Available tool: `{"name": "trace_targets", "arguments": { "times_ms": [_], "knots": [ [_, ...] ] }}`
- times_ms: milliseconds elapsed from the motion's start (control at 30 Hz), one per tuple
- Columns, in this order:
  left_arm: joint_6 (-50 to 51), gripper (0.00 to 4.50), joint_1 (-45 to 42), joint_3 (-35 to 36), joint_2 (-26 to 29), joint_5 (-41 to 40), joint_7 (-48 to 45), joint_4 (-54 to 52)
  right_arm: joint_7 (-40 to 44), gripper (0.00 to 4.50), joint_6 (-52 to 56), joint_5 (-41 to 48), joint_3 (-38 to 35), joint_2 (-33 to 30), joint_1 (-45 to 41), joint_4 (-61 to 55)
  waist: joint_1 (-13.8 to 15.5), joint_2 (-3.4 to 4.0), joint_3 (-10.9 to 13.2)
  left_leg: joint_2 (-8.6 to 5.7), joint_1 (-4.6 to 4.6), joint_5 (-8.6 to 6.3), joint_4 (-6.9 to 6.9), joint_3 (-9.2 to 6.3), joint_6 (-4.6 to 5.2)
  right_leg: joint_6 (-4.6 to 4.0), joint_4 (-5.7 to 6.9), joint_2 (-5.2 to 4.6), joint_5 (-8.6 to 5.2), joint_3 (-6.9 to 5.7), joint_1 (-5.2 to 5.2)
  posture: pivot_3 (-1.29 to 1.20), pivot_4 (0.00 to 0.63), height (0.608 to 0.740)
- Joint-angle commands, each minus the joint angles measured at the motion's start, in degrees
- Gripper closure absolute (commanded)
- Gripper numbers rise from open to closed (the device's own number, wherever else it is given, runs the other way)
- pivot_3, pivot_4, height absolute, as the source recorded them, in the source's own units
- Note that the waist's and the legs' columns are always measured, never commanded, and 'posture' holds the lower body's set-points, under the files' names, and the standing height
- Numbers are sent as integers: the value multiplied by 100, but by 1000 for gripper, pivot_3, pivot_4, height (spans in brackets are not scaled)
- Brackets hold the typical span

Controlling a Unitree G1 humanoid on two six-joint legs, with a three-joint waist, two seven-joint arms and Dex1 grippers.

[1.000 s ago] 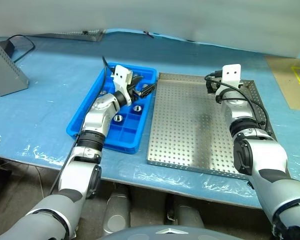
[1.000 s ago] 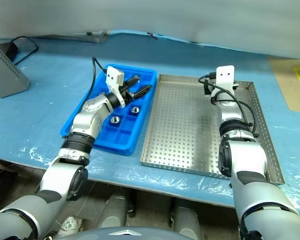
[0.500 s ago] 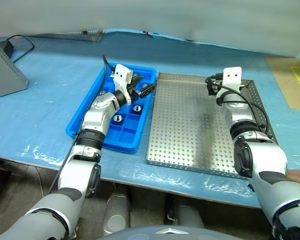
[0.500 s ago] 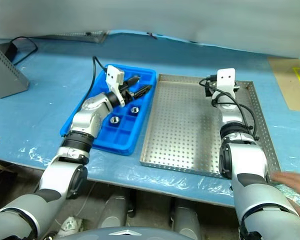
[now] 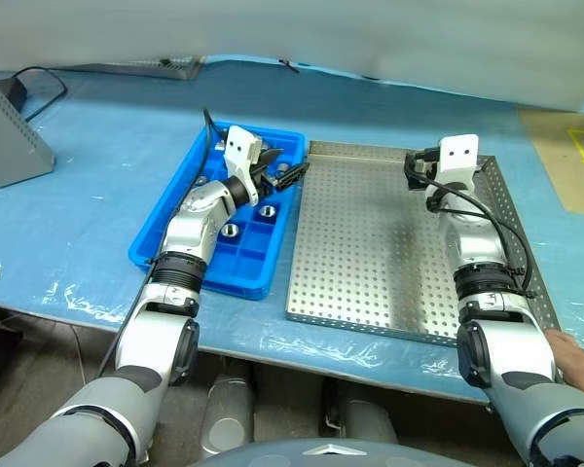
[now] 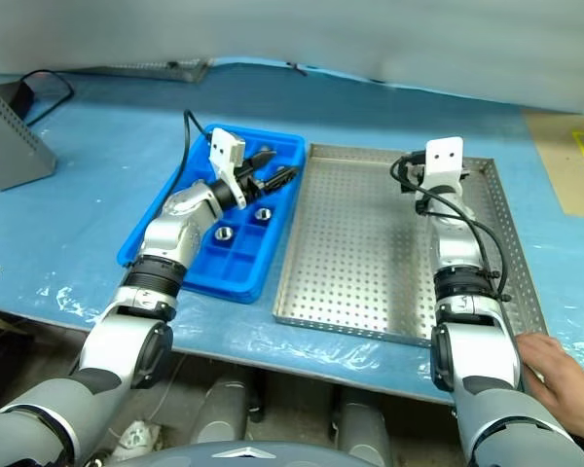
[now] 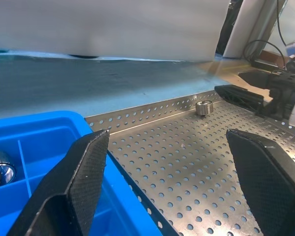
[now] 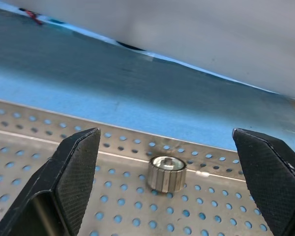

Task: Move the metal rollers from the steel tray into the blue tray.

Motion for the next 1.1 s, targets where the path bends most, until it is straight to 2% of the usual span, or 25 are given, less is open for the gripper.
{"name": "trace_targets", "arguments": {
  "times_ms": [33,100,167,333,467,1100],
  "knots": [
    [57,475,23,26,48,-98,-108,-301,379,24,1254,261,146,-61,892,-2714,13,0,1,-2,1,0,1,1,1,1,0,-2,1,1,0,145,150,740],
    [173,475,149,-36,134,-189,-401,-506,629,24,2017,484,131,-171,1616,-4181,46,1,1,6,-1,-5,-15,-3,-9,2,-16,3,0,-8,3,142,150,740],
    [300,475,241,-68,193,-269,-585,-665,762,24,2485,517,101,-307,2126,-5075,79,1,1,5,1,4,-31,-3,6,2,-38,4,0,-9,6,137,150,740],
    [362,475,258,-98,201,-263,-670,-698,675,24,3308,626,-59,-292,2616,-6055,109,2,1,-2,6,-6,-35,0,-11,9,-45,-1,4,-4,8,118,150,740],
    [309,475,162,-149,85,-230,-686,-586,591,24,3483,567,-28,-219,2616,-6255,110,1,1,-4,39,4,-58,0,-29,18,-47,-1,4,1,25,99,150,740],
    [359,475,65,-177,90,-268,-846,-548,513,24,3509,527,-13,-78,2652,-6325,82,2,1,-12,40,12,-82,-1,-39,17,-48,-1,4,3,19,86,150,740]
  ]
}}
